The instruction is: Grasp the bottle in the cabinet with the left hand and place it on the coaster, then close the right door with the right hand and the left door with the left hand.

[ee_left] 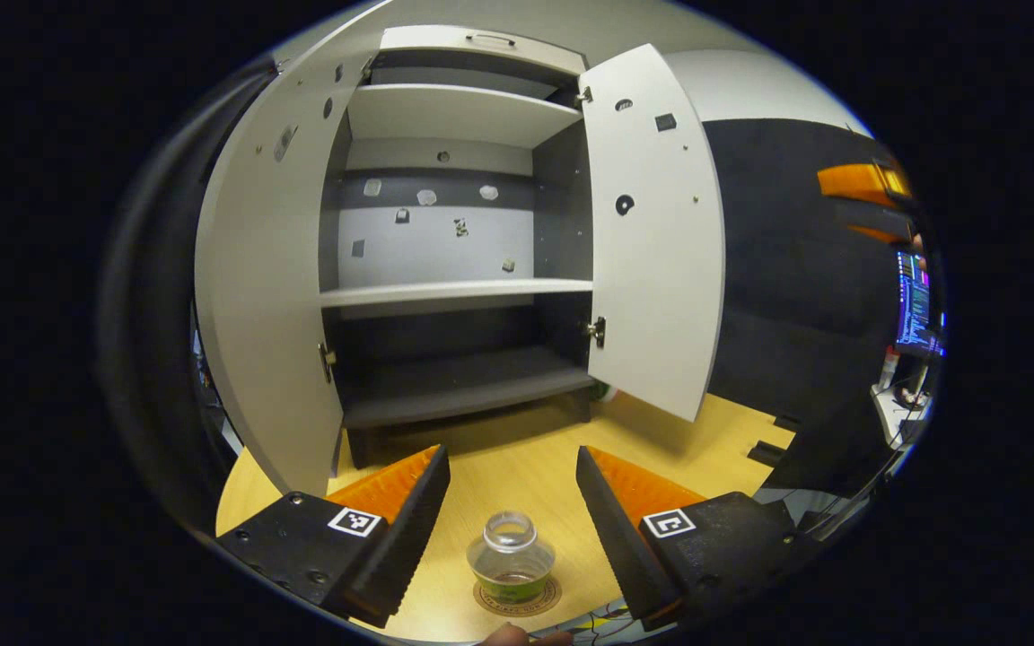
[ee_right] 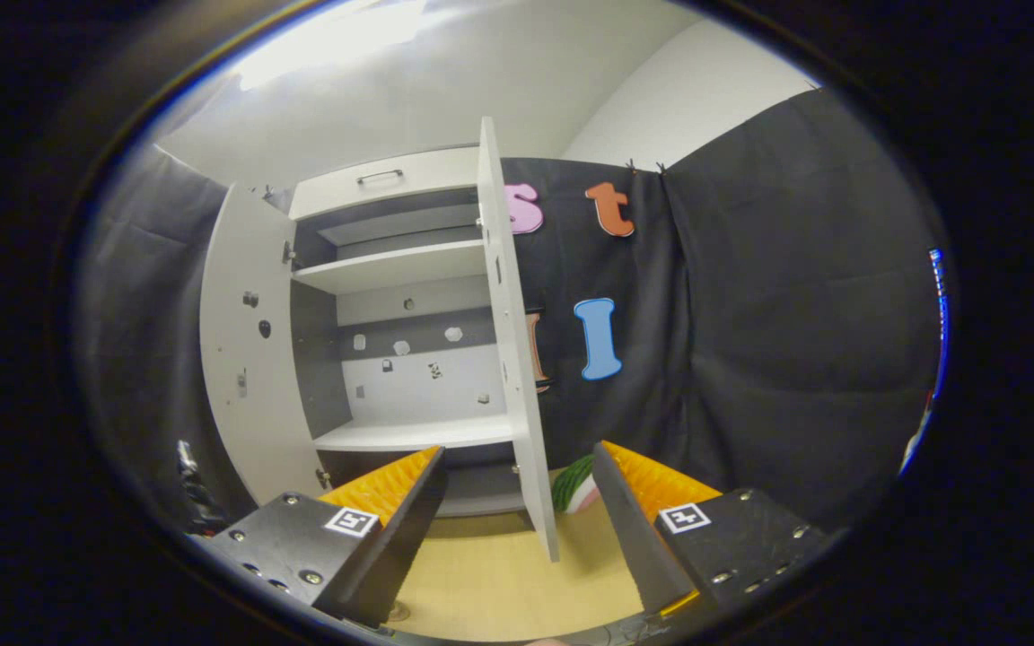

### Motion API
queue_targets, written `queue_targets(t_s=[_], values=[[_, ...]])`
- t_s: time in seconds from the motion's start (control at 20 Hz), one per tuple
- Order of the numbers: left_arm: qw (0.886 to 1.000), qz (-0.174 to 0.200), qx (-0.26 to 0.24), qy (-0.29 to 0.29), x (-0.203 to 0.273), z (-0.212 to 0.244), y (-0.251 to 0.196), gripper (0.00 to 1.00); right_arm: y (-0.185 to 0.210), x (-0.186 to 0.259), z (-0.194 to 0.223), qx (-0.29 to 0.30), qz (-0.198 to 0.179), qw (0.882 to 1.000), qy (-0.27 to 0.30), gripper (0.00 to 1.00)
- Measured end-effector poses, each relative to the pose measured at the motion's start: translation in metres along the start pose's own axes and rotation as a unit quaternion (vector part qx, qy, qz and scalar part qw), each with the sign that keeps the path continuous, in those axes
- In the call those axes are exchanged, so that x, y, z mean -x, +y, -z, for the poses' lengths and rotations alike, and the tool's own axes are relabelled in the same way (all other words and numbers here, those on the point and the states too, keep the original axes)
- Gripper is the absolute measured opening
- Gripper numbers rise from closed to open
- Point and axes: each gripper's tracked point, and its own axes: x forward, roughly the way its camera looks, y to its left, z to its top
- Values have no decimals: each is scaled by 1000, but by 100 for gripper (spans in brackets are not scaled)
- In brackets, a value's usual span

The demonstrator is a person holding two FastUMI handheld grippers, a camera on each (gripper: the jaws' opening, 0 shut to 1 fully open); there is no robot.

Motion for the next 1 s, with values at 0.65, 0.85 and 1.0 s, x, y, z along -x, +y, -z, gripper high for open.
queue_targets(t_s=[0.65, 0.85, 1.0], values=[[995, -64, -16, -68, 53, -136, 16, 98, -105, -101, -41, 54, 2, 998, -17, 98], [995, -58, -34, -69, 63, -139, 13, 98, -124, -159, -40, 53, -14, 998, -9, 98], [995, -53, -32, -83, 74, -146, 8, 98, -142, -203, -38, 25, -22, 999, -4, 98]])
